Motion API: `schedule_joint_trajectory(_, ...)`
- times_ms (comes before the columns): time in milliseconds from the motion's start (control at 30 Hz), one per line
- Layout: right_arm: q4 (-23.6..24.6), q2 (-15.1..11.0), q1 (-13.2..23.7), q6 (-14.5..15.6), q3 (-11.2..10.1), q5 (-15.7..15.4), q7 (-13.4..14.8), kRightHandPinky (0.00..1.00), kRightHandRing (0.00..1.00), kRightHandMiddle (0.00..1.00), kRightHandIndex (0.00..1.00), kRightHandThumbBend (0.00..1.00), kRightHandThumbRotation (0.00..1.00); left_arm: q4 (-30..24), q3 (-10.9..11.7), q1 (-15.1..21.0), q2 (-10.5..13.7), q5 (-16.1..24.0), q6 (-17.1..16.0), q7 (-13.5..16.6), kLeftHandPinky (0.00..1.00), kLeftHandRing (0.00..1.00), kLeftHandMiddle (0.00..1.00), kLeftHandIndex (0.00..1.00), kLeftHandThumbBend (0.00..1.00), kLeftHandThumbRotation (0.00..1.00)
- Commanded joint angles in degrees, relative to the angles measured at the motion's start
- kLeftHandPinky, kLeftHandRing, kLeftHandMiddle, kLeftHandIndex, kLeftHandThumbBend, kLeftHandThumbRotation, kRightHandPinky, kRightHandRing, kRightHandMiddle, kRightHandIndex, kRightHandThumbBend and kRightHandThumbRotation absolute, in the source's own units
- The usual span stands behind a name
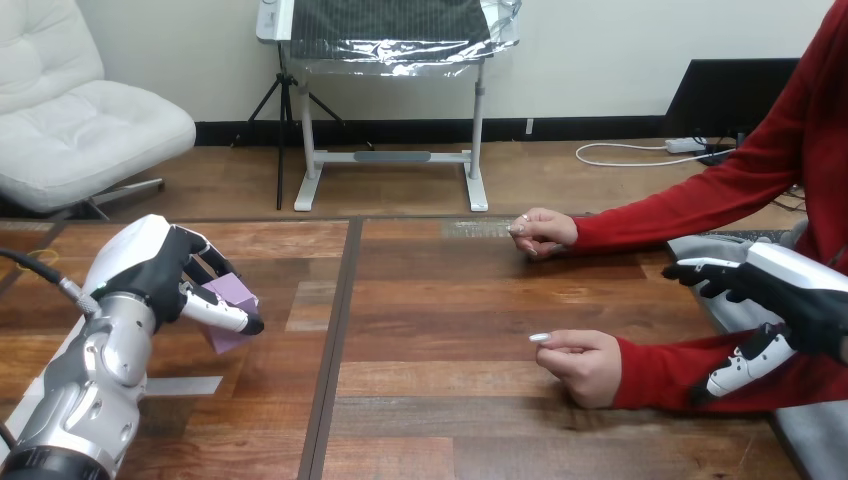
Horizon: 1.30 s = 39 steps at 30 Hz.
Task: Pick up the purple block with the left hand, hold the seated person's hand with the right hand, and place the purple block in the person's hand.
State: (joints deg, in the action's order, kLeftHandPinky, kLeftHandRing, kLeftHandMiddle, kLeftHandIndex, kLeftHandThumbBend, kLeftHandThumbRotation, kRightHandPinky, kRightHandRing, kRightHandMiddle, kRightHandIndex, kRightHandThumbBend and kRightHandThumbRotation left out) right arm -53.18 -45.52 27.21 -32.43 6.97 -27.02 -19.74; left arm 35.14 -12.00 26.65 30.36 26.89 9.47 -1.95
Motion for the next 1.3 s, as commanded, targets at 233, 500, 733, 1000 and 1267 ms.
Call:
schedule_joint_trajectory(233,-1.6,-1.1,5.6,0.0,3.7,-3.6,2.8,0.9,0.88,0.89,0.89,1.0,0.08,-3.2,1.3,2.5,0.2,-0.4,-0.8,0.2,0.33,0.4,0.47,0.47,0.69,0.0)
schedule_joint_trajectory(500,-2.2,-0.3,6.1,0.9,6.3,-7.4,6.4,0.88,0.86,0.88,0.87,1.0,0.09,-3.6,1.3,2.6,0.3,-0.6,-0.7,0.3,0.33,0.4,0.47,0.48,0.69,0.0)
schedule_joint_trajectory(733,-2.9,0.6,6.6,1.2,8.6,-10.4,9.7,0.86,0.84,0.86,0.85,1.0,0.09,-4.4,1.3,2.4,0.4,-0.5,-0.7,0.2,0.34,0.41,0.48,0.48,0.69,0.0)
schedule_joint_trajectory(1000,-3.5,1.9,7.0,3.2,10.9,-12.3,12.0,0.77,0.81,0.83,0.83,1.0,0.09,-5.2,1.3,2.2,0.5,-0.3,-0.6,0.3,0.33,0.39,0.47,0.48,0.69,0.0)
schedule_joint_trajectory(1267,-4.1,3.3,7.3,5.6,13.4,-14.3,14.6,0.68,0.78,0.81,0.82,1.0,0.1,-6.1,0.9,1.8,0.7,0.7,-1.0,0.9,0.32,0.39,0.46,0.47,0.69,0.0)
